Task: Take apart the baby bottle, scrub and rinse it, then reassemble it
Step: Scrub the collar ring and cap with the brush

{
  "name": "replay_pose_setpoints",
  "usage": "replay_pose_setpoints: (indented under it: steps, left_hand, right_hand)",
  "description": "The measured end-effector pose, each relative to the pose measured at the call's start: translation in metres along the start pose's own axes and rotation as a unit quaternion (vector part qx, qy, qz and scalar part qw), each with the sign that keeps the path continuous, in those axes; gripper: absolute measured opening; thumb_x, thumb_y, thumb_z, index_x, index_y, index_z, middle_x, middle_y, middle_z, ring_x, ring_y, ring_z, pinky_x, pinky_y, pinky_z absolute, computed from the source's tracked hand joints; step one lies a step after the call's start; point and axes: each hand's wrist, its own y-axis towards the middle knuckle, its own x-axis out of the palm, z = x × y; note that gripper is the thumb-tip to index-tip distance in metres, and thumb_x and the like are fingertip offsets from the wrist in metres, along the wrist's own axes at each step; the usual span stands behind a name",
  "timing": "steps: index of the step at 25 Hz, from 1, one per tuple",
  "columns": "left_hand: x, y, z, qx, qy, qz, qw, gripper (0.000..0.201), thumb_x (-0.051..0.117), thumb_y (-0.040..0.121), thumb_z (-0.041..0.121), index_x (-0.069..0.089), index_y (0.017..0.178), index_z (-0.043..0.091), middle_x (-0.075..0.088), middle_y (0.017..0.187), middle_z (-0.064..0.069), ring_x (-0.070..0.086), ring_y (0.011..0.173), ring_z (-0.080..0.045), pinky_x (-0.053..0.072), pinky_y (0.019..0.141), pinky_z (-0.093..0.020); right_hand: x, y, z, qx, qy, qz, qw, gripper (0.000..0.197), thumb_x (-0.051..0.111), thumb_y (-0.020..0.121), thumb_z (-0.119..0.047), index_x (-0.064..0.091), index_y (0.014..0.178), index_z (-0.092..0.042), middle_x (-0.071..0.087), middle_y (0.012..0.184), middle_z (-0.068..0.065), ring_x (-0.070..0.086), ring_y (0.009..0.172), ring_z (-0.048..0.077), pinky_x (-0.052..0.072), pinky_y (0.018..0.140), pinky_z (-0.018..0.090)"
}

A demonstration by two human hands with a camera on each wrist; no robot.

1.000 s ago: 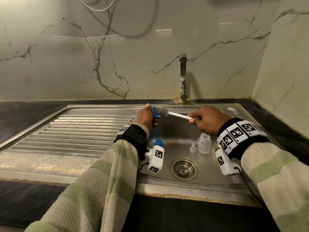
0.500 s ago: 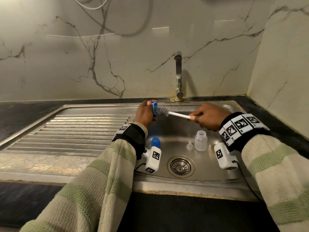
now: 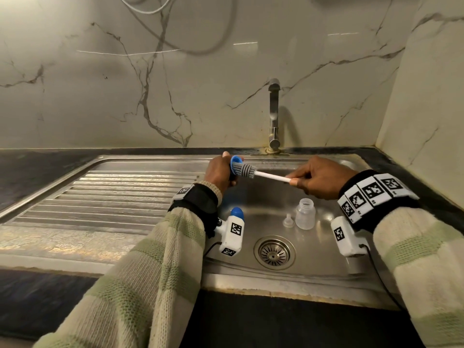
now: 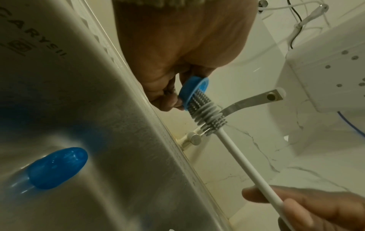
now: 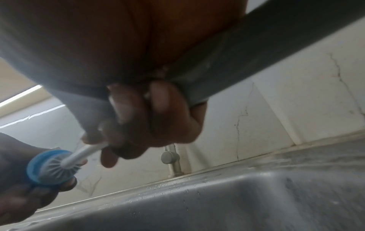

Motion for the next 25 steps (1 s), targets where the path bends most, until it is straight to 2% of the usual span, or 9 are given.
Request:
replay_pose_setpoints:
  steps: [2, 6, 9, 11, 14, 17, 19, 23, 25]
  left_hand:
    - [0.001, 0.000, -0.001, 0.022, 0.060, 0.001, 0.998, 0.034, 0.037, 0.101, 0.021, 0.066, 0.093, 0.005, 0.060, 0.084, -0.016, 0.051, 0.064, -0.023, 0.041, 0.054, -0.033]
    - [0.002, 0.006, -0.001, 0.007, 0.022, 0.043, 0.999, 0.040, 0.031, 0.105, 0.027, 0.060, 0.088, 0.005, 0.060, 0.075, -0.014, 0.051, 0.057, -0.021, 0.043, 0.052, -0.033]
    - [-0.003, 0.011, -0.005, -0.006, 0.011, 0.058, 0.998, 0.041, 0.030, 0.105, 0.026, 0.058, 0.089, 0.002, 0.057, 0.077, -0.019, 0.048, 0.052, -0.022, 0.040, 0.049, -0.034]
    - [-0.004, 0.011, -0.007, -0.004, 0.061, 0.045, 0.997, 0.039, 0.032, 0.105, 0.025, 0.060, 0.099, -0.002, 0.058, 0.079, -0.019, 0.050, 0.054, -0.022, 0.042, 0.050, -0.035]
    - [0.002, 0.007, -0.009, 0.026, 0.142, 0.009, 0.989, 0.039, 0.035, 0.104, 0.021, 0.061, 0.108, -0.007, 0.060, 0.083, -0.019, 0.053, 0.059, -0.023, 0.048, 0.059, -0.039]
    - [0.006, 0.004, -0.005, 0.060, 0.202, 0.007, 0.977, 0.029, 0.039, 0.104, 0.019, 0.059, 0.106, -0.002, 0.058, 0.082, -0.015, 0.053, 0.058, -0.020, 0.049, 0.055, -0.033]
    - [0.005, 0.006, -0.004, 0.030, 0.108, 0.022, 0.993, 0.035, 0.032, 0.105, 0.022, 0.058, 0.097, 0.002, 0.058, 0.081, -0.017, 0.050, 0.055, -0.021, 0.044, 0.053, -0.034]
    - [0.000, 0.002, 0.000, -0.047, -0.123, 0.057, 0.990, 0.034, 0.029, 0.105, 0.024, 0.053, 0.088, 0.006, 0.053, 0.068, -0.012, 0.044, 0.051, -0.018, 0.035, 0.046, -0.026]
    - [-0.004, -0.001, 0.005, -0.075, -0.173, 0.053, 0.981, 0.031, 0.028, 0.103, 0.019, 0.051, 0.086, 0.007, 0.051, 0.067, -0.011, 0.043, 0.048, -0.017, 0.033, 0.044, -0.022]
  right_hand:
    - [0.000, 0.002, -0.004, 0.010, -0.049, 0.011, 0.999, 0.019, 0.061, 0.094, -0.027, 0.075, 0.106, -0.022, 0.059, 0.055, -0.017, 0.053, 0.055, -0.002, 0.039, 0.055, 0.017]
    - [0.009, 0.007, -0.011, -0.028, -0.085, 0.073, 0.993, 0.019, 0.057, 0.093, -0.026, 0.075, 0.096, -0.021, 0.071, 0.084, -0.004, 0.060, 0.076, 0.015, 0.049, 0.076, 0.032]
    - [0.016, 0.005, -0.013, -0.070, -0.048, 0.058, 0.995, 0.018, 0.058, 0.094, -0.024, 0.075, 0.100, -0.024, 0.071, 0.081, -0.005, 0.059, 0.071, 0.010, 0.047, 0.071, 0.029]
    - [0.013, 0.003, -0.009, -0.036, 0.006, 0.010, 0.999, 0.022, 0.061, 0.094, -0.023, 0.073, 0.113, -0.021, 0.072, 0.079, -0.006, 0.060, 0.064, 0.005, 0.047, 0.063, 0.023]
    - [0.005, 0.001, -0.003, 0.028, 0.006, -0.021, 0.999, 0.020, 0.062, 0.094, -0.023, 0.073, 0.110, -0.022, 0.064, 0.057, -0.009, 0.054, 0.048, 0.003, 0.042, 0.049, 0.019]
    - [0.002, 0.005, -0.005, 0.014, -0.091, 0.022, 0.996, 0.021, 0.060, 0.093, -0.026, 0.075, 0.107, -0.020, 0.074, 0.093, -0.002, 0.062, 0.079, 0.014, 0.048, 0.075, 0.026]
    - [0.007, 0.007, -0.009, -0.011, -0.104, 0.059, 0.993, 0.022, 0.058, 0.092, -0.026, 0.075, 0.105, -0.020, 0.074, 0.098, -0.002, 0.063, 0.088, 0.019, 0.052, 0.084, 0.035]
    - [0.018, 0.007, -0.014, -0.071, -0.094, 0.066, 0.991, 0.018, 0.055, 0.094, -0.025, 0.073, 0.096, -0.022, 0.063, 0.071, -0.009, 0.058, 0.074, 0.020, 0.045, 0.068, 0.031]
    - [0.016, 0.005, -0.014, -0.083, -0.056, 0.050, 0.994, 0.024, 0.056, 0.096, -0.026, 0.071, 0.114, -0.023, 0.072, 0.088, -0.006, 0.063, 0.078, 0.017, 0.052, 0.074, 0.034]
